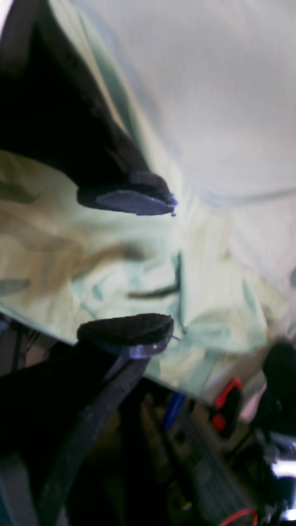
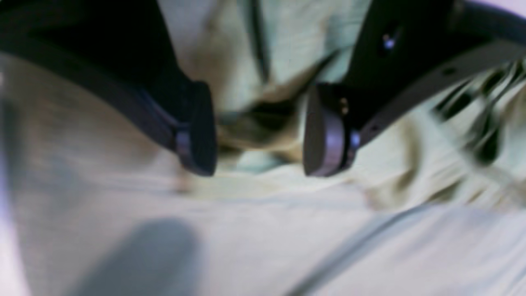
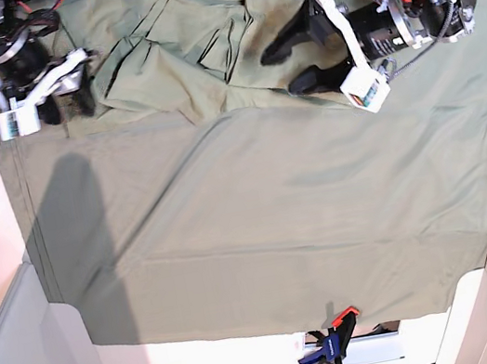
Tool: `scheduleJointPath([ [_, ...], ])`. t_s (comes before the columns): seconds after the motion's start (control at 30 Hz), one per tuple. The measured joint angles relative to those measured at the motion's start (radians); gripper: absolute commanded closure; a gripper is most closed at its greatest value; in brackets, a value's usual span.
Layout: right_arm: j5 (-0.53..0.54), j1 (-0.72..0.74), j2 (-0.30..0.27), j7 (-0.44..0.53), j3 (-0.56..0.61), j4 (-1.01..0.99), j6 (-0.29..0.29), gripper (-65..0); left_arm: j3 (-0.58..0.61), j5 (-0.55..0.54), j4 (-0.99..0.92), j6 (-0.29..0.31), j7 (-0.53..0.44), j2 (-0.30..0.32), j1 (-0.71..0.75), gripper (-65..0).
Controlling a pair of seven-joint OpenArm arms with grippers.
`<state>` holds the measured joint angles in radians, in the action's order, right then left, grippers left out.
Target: Fold the T-shirt properly
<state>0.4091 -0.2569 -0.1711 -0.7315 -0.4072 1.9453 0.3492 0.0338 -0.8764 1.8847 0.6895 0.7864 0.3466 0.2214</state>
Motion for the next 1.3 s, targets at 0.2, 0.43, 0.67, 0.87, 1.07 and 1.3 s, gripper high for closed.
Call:
scheduleJointPath([
  [0.2, 0.129, -0.009, 0.0, -0.092, -0.2, 0.0, -0.006, -37.1, -0.107, -0.026, 0.0, 0.0, 0.002, 0.028, 0.02, -40.7],
  [0.43, 0.179, -0.037, 0.002, -0.097, -0.157, -0.136, -0.001, -43.5, -0.112, -0.026, 0.0, 0.0, 0.003, 0.052, 0.023, -40.7],
  [0.67, 0.257, -0.036, 0.001, -0.079, -0.124, -0.276, 0.026, -43.4, -0.112, -0.023, 0.0, 0.0, 0.011, 0.052, 0.023, -40.7],
  [0.87, 0.346, -0.034, 0.0, -0.129, -0.121, -0.277, 0.083, -43.4, -0.112, -0.026, 0.0, 0.0, 0.01, 0.052, 0.022, -40.7],
  [1.07, 0.391, -0.034, 0.002, -0.161, -0.118, -0.278, 0.116, -43.4, -0.112, -0.026, 0.0, 0.0, 0.01, 0.052, 0.023, -40.7],
  [1.3, 0.418, -0.035, 0.002, -0.176, -0.118, -0.28, 0.134, -43.4, -0.112, -0.026, 0.0, 0.0, 0.01, 0.052, 0.022, -40.7],
])
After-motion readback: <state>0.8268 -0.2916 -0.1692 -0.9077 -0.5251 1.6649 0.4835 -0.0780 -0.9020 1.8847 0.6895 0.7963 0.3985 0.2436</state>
